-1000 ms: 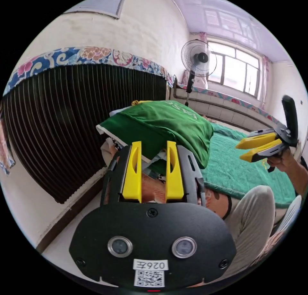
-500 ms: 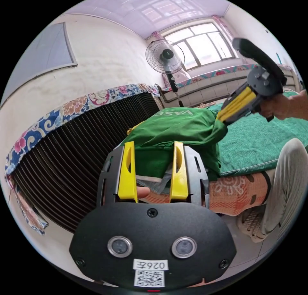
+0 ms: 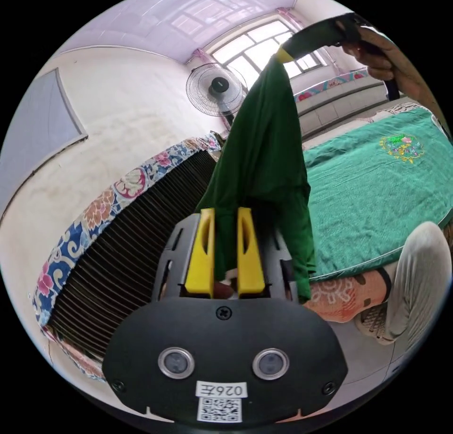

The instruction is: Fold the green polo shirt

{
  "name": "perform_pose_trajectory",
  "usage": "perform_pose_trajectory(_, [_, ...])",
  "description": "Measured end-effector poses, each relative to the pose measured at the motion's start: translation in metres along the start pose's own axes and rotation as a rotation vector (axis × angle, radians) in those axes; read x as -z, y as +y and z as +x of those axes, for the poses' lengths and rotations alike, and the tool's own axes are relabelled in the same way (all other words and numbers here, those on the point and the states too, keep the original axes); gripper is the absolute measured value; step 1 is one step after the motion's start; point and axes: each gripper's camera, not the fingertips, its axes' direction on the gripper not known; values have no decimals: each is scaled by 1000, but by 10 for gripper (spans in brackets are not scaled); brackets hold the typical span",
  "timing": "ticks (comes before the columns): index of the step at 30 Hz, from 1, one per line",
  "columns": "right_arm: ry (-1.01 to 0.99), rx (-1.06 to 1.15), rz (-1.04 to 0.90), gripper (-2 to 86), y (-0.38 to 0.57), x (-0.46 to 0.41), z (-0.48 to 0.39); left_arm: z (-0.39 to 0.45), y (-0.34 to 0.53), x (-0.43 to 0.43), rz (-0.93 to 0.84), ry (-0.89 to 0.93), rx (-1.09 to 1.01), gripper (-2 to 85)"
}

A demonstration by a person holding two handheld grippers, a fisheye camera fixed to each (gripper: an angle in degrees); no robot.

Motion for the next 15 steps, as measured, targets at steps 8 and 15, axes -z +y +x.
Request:
perform_pose_trajectory(8, [216,-152,122,-14,70,179,83,0,-130,29,235,159,-62,6])
perform_pose_trajectory(15, [364,-363,261,-14,168,371,164,21,-236,90,531,345,-75,4])
